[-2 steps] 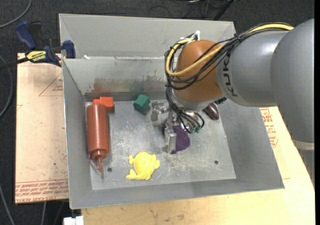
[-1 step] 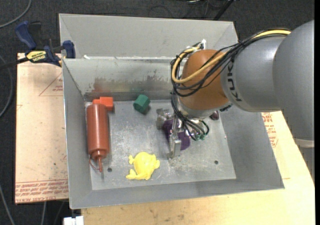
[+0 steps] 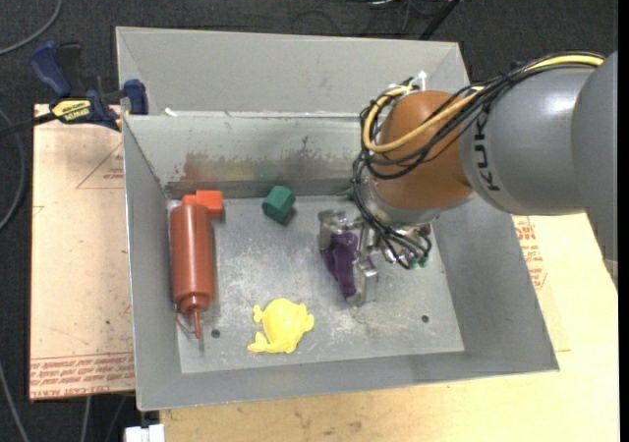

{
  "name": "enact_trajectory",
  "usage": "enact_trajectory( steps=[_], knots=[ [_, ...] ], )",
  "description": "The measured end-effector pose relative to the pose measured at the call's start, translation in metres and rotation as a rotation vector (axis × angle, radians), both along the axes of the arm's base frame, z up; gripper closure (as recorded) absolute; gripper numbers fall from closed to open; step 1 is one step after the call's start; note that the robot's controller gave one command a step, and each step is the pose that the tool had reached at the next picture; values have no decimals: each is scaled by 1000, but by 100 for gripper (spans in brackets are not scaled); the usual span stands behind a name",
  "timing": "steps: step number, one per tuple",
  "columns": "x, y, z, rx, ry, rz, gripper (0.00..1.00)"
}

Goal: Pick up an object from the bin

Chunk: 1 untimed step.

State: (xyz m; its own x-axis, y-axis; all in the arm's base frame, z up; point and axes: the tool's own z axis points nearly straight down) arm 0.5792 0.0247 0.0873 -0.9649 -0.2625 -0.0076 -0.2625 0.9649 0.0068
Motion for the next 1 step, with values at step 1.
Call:
enact_trajectory(
  steps=[1],
  knots=[
    [3,-18,3,-3,0,38,0]
  ],
)
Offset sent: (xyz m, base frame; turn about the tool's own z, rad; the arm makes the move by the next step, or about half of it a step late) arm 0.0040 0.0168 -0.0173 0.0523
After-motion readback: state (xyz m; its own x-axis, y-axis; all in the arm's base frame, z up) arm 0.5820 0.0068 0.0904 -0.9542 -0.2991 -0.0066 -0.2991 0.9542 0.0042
